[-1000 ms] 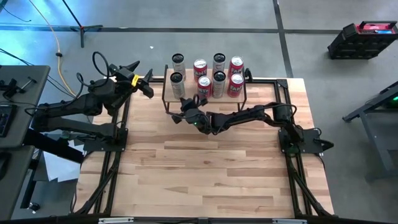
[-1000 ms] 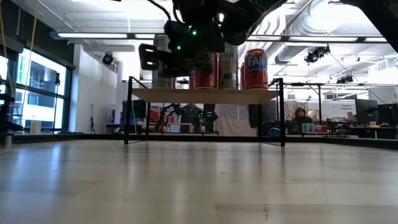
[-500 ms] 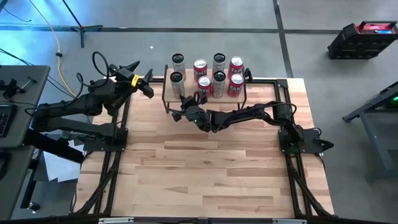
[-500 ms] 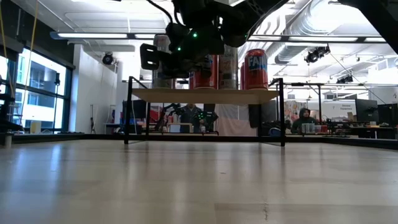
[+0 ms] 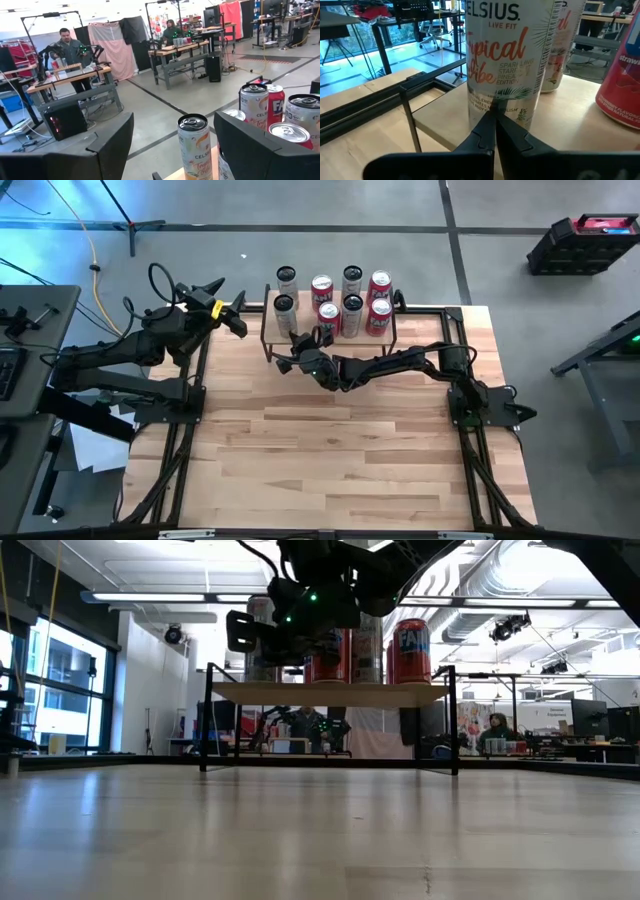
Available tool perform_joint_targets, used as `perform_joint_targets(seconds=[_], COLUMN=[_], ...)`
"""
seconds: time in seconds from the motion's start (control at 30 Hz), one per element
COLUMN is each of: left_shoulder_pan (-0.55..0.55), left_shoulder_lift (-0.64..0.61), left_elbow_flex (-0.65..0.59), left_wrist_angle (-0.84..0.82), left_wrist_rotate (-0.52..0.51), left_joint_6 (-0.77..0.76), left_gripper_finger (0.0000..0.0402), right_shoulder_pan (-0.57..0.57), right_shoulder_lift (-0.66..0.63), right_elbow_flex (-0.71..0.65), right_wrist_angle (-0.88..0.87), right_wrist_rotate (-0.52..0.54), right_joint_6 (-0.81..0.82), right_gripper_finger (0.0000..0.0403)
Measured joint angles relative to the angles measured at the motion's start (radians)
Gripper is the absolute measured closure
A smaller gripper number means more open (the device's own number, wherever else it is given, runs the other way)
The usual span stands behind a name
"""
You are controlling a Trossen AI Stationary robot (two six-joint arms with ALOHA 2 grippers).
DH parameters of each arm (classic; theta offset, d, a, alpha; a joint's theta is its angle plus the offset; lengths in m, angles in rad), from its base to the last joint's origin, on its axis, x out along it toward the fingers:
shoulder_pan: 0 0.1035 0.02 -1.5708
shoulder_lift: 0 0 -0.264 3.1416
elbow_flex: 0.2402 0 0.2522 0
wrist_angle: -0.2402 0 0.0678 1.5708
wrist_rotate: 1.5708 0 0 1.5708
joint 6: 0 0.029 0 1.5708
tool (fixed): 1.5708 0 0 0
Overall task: Place canned beverage on shelf
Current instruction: Put the white soda can aligned with the other white soda can on the shelf
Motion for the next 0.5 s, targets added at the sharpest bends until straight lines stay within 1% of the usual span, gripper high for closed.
perform_joint_targets(seconds=[0.37, 0.5], left_shoulder_pan=[0.0, 0.0], left_shoulder_lift=[0.0, 0.001], left_elbow_flex=[0.0, 0.0], left_wrist_angle=[0.0, 0.0], left_wrist_rotate=[0.0, 0.0], left_joint_6=[0.0, 0.0], left_gripper_finger=[0.0135, 0.0135], right_shoulder_pan=[-0.002, -0.008], right_shoulder_lift=[0.001, 0.002], right_elbow_flex=[0.0, 0.0], right_wrist_angle=[0.0, 0.018], right_wrist_rotate=[-0.005, -0.029], right_joint_6=[0.004, -0.002], right_gripper_finger=[0.0403, 0.0403])
